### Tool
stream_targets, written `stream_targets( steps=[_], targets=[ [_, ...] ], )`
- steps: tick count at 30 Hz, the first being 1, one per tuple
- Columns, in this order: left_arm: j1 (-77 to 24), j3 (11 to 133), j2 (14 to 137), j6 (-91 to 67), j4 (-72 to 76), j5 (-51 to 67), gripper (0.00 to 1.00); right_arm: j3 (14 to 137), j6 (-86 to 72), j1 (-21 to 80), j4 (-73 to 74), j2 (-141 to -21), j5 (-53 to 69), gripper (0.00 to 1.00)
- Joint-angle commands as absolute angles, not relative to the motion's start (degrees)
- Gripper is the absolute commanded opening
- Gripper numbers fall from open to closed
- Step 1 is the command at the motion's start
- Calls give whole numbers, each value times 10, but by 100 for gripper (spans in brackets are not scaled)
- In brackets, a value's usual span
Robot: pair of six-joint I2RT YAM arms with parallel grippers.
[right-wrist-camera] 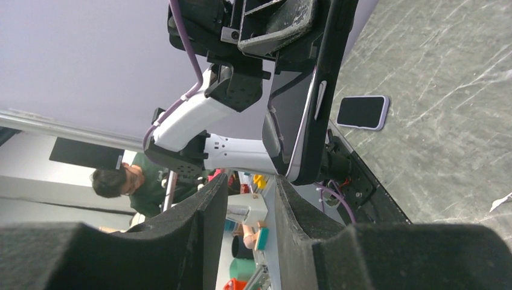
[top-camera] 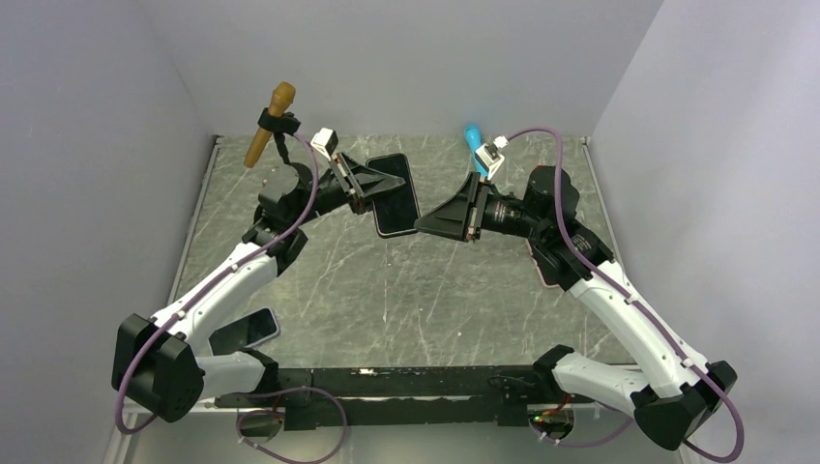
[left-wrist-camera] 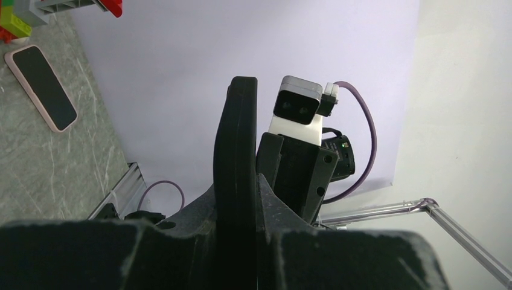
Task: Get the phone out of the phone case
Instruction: Remove the phone case from the phone.
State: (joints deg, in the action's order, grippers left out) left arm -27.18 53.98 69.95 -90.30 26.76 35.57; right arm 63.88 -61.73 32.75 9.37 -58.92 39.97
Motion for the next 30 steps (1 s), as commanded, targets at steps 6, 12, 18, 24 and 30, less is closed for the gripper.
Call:
stream_targets(
  steps=[6,12,18,24,30],
  targets=[
    [-272,555,670,-950,363,352,0,653,-618,321,100,-582,399,38],
    [-273,549,665,-951,364,351,0,649,-620,320,96,-578,397,38],
    [-276,557,664,-942,354,361,0,655,-621,320,91,-588,397,38],
    [-300,569,669,-925,341,367,0,642,-636,320,62,-610,390,39],
    [-332,580,666,-894,318,368,0,637,-623,321,60,-640,389,39]
  ],
)
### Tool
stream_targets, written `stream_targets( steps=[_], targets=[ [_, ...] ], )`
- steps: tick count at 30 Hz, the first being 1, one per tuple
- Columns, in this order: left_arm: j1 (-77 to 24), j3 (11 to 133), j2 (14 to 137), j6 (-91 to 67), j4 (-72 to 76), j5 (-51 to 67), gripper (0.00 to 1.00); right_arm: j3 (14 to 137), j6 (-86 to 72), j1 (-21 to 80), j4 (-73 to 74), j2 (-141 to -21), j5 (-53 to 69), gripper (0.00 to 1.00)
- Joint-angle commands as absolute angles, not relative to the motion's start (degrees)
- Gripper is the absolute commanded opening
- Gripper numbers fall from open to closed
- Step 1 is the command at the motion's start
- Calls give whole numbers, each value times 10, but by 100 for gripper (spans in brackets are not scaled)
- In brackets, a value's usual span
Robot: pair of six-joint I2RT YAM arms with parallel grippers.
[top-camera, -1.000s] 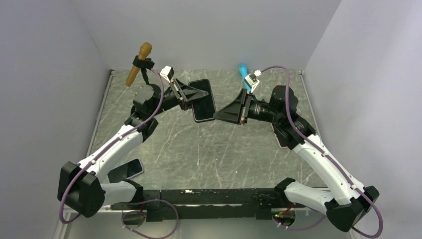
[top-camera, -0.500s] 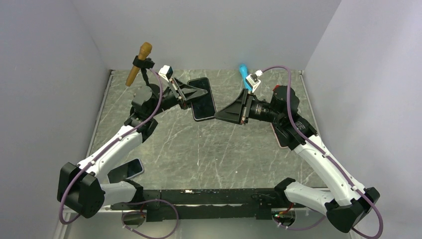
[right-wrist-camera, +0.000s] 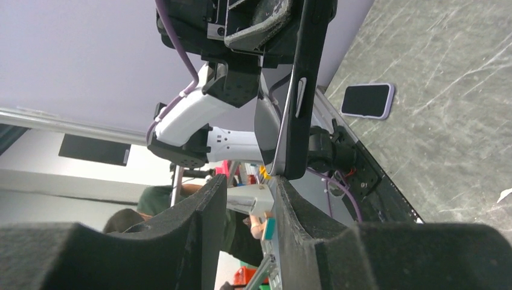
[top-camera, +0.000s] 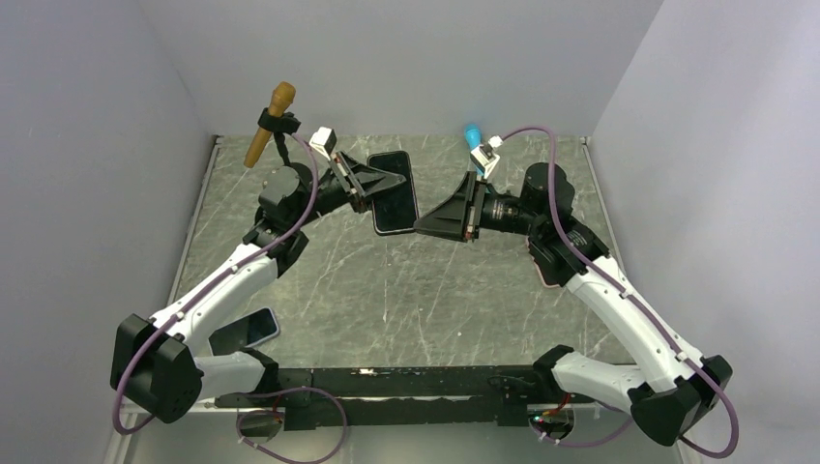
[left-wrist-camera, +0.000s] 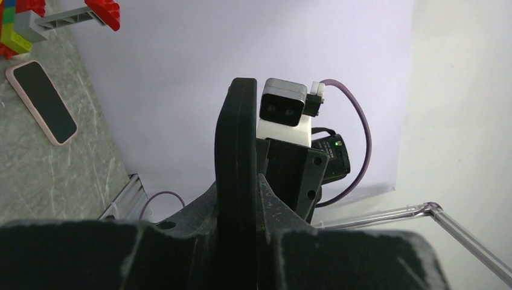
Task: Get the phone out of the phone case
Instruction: Remove the phone case from the phone.
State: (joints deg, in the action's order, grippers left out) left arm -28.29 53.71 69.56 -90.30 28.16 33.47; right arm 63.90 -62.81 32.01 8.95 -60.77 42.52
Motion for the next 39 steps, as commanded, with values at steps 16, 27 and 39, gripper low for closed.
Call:
stream_targets(
  steps=[16,27,39],
  targets=[
    [-351,590,659,-897,316,348,0,625,-627,321,44,-688,360,41],
    [-363,519,639,-878,293,364,15,635,-631,320,-93,-751,416,0],
    [-298,518,513,-676,71,301,99,595,-734,273,-181,-710,469,0]
  ],
)
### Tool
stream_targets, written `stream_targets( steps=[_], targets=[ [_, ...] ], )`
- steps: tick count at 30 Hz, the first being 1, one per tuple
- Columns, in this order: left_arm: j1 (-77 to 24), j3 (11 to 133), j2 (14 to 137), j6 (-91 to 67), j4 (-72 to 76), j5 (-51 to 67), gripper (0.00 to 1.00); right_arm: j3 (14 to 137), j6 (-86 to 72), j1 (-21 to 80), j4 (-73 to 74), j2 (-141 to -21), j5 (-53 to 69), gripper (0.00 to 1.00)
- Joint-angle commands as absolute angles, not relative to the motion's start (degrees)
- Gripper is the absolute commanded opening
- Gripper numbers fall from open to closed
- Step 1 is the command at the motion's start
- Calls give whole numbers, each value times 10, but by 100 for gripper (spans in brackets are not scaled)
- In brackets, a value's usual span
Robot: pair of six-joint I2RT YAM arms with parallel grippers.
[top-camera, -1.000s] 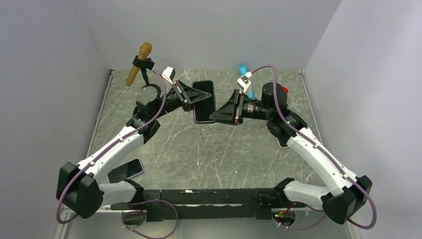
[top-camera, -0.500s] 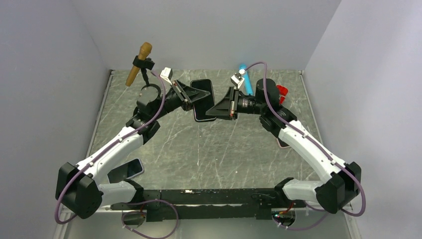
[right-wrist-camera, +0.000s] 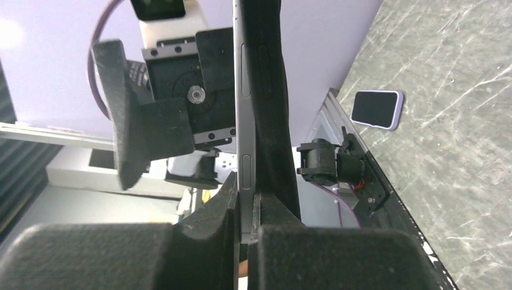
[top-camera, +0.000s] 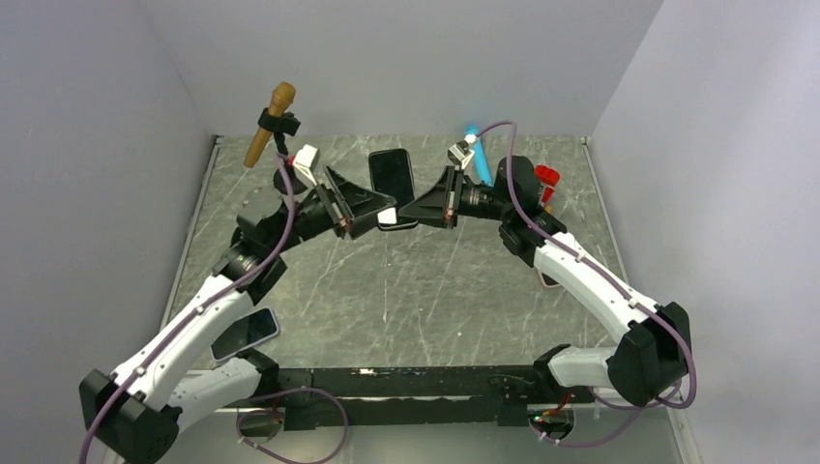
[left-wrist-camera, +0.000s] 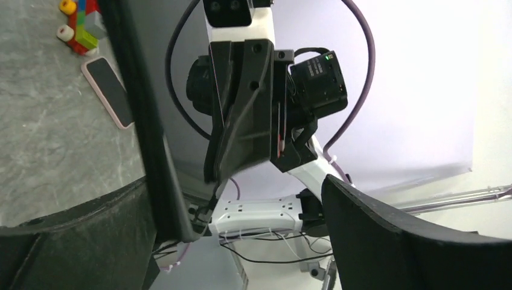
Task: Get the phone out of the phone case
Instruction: Remove the phone case from the phone.
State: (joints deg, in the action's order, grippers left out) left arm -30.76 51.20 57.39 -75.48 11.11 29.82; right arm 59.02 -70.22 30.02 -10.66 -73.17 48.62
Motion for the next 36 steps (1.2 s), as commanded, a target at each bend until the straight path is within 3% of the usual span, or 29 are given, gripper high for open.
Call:
stream_targets(
  steps=[1,6,12,15,18,23,36],
  targets=[
    [-298,514,498,-662,58,293,99,599,-735,270,-175,-708,471,0],
    [-298,477,449,-626,61,282,95,612,-757,262,-181,-709,477,0],
    [-298,462,463,-631,95,294,63,621,-799,260,-232,-722,488,0],
    [-298,470,480,-632,97,301,54,627,-801,260,-230,-723,492,0],
    [-298,478,491,-628,92,301,54,621,-815,260,-243,-722,495,0],
    [-297,462,493,-652,113,293,65,618,-820,261,-246,-720,496,0],
    [-294,445,523,-702,189,297,55,615,-819,264,-241,-702,497,0]
  ],
)
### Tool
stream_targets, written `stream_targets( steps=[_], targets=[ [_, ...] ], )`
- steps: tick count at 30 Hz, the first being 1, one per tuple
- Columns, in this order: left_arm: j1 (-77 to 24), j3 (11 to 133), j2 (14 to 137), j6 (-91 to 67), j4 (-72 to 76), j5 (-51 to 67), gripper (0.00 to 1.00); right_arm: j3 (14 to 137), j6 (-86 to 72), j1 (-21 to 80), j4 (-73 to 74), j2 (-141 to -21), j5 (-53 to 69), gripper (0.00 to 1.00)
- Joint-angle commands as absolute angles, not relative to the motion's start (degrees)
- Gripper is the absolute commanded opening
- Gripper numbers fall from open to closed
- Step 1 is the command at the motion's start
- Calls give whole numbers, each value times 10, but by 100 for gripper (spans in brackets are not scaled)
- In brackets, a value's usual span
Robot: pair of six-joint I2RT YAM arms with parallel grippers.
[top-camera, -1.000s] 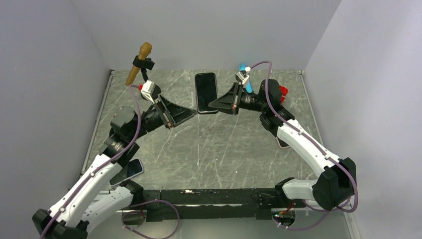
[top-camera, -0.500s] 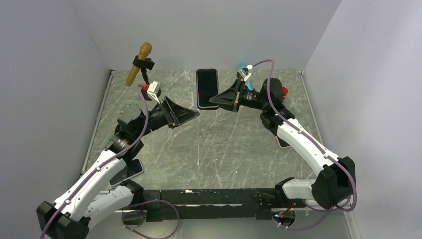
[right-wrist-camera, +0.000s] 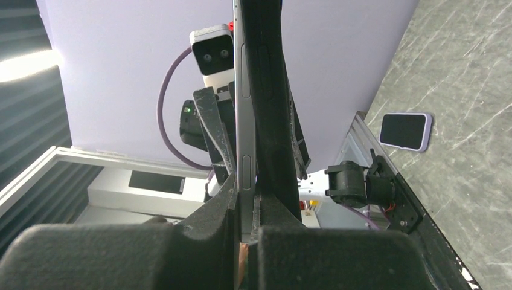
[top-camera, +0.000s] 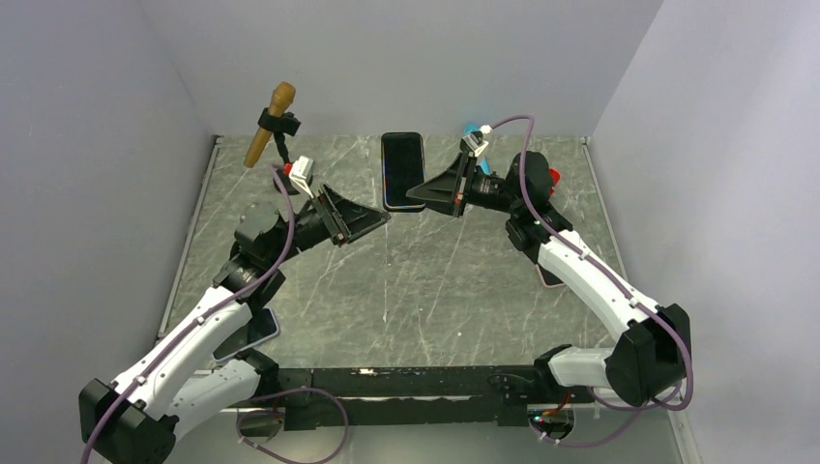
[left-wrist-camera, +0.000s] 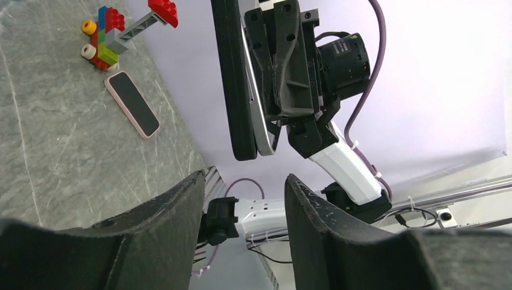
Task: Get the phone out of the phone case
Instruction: Remove the phone case from the phone.
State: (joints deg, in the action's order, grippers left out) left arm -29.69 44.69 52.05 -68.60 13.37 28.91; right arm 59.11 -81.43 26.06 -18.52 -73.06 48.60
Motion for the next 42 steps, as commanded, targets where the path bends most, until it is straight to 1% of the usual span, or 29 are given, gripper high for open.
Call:
stream_targets(
  steps=[1,5,9,11,16,27,31,33,36,37,40,42],
  targets=[
    [-294,445,526,-704,196,297,54,614,-818,265,-238,-701,497,0],
    [-294,448,532,-705,195,296,50,608,-823,269,-242,-695,492,0],
    [-293,448,535,-703,196,296,41,603,-829,276,-249,-692,488,0],
    [-293,447,538,-705,201,297,39,601,-833,278,-253,-690,485,0],
    [-293,445,541,-707,202,295,37,598,-835,283,-253,-688,482,0],
    [-286,478,585,-723,228,297,40,597,-836,298,-258,-697,478,0],
    [-275,477,601,-747,270,292,38,598,-835,302,-259,-701,479,0],
    [-272,483,614,-749,280,296,32,596,-834,303,-259,-702,480,0],
    [-271,507,636,-735,266,308,11,586,-830,303,-256,-699,480,0],
    [-270,515,640,-728,253,310,8,584,-828,303,-253,-698,480,0],
    [-271,530,644,-711,217,299,0,581,-811,303,-228,-697,483,0],
    [-271,550,646,-693,153,275,0,584,-785,303,-200,-701,492,0]
  ],
)
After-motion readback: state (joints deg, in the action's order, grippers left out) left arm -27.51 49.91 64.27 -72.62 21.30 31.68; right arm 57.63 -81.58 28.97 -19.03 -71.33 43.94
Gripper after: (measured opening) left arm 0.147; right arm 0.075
